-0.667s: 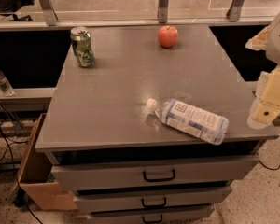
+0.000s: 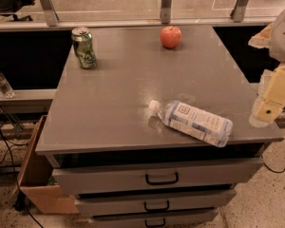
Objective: Move apple near blue plastic bottle
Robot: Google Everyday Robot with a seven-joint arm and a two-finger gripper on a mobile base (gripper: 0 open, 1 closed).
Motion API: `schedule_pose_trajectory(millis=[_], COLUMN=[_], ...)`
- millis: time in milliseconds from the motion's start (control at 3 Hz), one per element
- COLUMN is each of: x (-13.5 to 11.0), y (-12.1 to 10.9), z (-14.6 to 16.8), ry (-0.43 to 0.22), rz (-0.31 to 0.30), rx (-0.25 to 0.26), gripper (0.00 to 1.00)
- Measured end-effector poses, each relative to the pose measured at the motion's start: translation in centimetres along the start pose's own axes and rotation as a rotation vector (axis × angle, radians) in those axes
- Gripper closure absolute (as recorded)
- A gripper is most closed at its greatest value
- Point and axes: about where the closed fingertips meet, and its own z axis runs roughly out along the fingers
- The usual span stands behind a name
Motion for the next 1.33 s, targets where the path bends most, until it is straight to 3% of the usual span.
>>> schedule_pose_trajectory(millis=[333, 1000, 1333], x=[-0.7, -5.5, -8.1], y=[-3.3, -14.9, -19.5], z=[1.0, 7.2, 9.4], ry=[-0.085, -0.303, -0.395], rz=[0.025, 0.104, 0.153], rx=[0.037, 0.126, 0.167], gripper=[0.00, 0.00, 0.00])
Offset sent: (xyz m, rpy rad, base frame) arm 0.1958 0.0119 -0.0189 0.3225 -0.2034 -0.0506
